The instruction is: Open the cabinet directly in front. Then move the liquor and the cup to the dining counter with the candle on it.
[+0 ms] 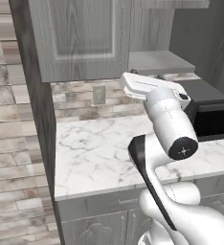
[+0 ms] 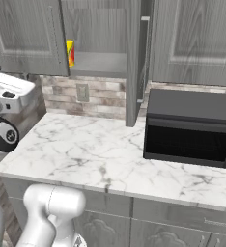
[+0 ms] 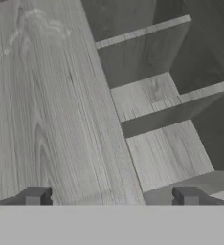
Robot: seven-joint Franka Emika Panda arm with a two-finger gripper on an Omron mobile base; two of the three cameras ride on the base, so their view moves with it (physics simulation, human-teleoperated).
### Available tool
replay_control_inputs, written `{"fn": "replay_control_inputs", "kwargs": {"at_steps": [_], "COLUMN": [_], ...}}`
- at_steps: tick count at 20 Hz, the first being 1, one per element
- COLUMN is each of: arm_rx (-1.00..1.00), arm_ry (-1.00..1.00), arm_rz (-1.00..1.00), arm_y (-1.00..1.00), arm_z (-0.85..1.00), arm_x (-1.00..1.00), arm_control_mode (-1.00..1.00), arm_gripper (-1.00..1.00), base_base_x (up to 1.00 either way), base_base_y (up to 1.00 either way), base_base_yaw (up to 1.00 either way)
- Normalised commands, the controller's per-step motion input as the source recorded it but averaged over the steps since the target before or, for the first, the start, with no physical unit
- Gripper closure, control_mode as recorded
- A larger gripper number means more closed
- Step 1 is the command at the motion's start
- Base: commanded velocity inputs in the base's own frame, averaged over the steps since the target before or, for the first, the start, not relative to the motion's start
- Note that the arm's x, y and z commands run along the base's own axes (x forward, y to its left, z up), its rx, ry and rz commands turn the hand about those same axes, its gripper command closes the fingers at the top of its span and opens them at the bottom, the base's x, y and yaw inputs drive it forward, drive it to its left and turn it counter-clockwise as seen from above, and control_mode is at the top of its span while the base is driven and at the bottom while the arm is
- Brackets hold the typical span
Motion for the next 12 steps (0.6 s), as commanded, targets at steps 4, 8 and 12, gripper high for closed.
{"fn": "replay_control_inputs", "kwargs": {"at_steps": [4,8,12], "arm_rx": [-0.18,-0.01,0.00], "arm_ry": [0.24,0.00,0.00], "arm_rz": [0.07,0.00,-0.01], "arm_y": [0.30,0.01,-0.15], "arm_z": [0.00,0.00,0.00], "arm_x": [0.08,0.00,0.05], "arm_control_mode": [-1.00,-1.00,-1.00], "arm_gripper": [-1.00,-1.00,-1.00], "base_base_x": [0.00,0.00,0.00], "base_base_y": [0.00,0.00,0.00], "base_base_yaw": [0.00,0.00,0.00]}}
